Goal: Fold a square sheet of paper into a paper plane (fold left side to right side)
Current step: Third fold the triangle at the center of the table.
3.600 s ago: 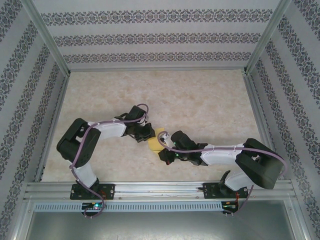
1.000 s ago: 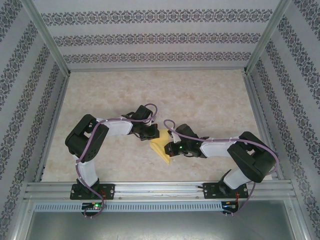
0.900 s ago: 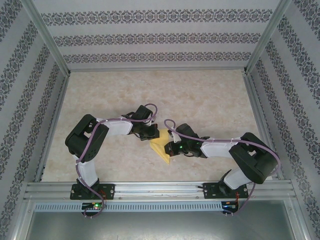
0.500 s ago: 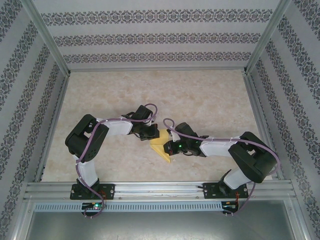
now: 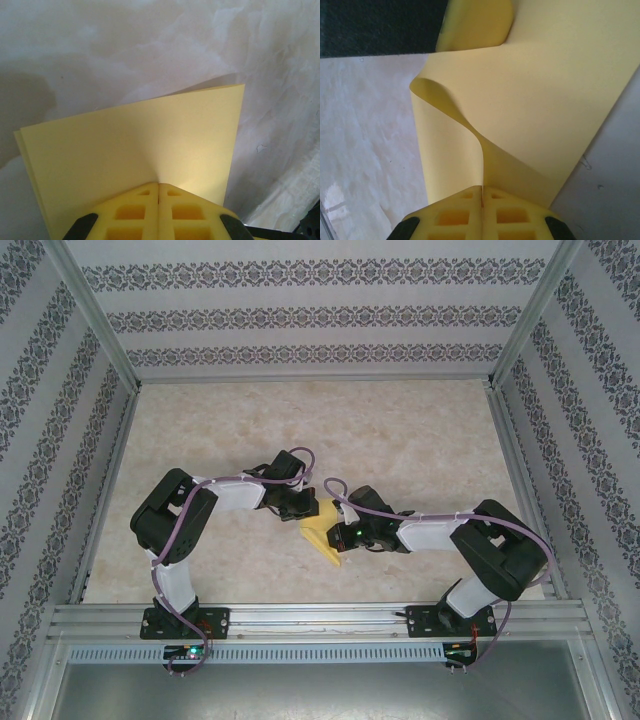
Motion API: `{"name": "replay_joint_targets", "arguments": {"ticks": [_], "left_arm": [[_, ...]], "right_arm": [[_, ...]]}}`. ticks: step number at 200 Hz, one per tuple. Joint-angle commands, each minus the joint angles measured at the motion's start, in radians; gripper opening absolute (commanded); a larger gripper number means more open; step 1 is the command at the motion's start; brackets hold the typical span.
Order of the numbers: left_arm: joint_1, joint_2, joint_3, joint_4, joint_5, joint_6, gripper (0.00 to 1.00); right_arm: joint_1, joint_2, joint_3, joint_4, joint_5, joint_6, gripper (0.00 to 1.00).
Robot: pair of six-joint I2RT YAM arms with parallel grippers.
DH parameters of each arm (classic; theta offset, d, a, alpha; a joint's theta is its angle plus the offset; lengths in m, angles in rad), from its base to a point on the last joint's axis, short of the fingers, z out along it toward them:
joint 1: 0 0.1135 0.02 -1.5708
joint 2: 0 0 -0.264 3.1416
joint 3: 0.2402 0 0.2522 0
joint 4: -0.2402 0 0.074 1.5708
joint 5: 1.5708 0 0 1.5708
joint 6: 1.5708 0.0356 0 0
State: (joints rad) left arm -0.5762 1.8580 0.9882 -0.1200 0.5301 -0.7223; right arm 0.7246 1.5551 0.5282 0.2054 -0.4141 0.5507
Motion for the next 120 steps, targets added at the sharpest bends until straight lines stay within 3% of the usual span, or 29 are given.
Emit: {"name": "replay_joint_targets", "arguments": {"ticks": [1,57,96,120], "left_arm": [[-0.022,0.050,-0.026,-0.078,-0.056,-0.002,0.00],[-0.022,0.012,-0.021,-0.057,-0.047,-0.016,0.07],[-0.008,-0.090,0.044,-0.122,-0.085,0.014,0.12],[0.006,-0.171,0.035,-0.142,-0.107,0.012,0.12]], "right_arm": [[0.013,0.013,0.009,-0.004,-0.011,-0.006,0.00],[0.015,0.039,0.000,-0.011,0.000,0.004,0.00],[0.014,0.046,-0.012,-0.009,0.001,0.012,0.00],[0.014,0.048,-0.017,-0.005,-0.002,0.012,0.05]]}}
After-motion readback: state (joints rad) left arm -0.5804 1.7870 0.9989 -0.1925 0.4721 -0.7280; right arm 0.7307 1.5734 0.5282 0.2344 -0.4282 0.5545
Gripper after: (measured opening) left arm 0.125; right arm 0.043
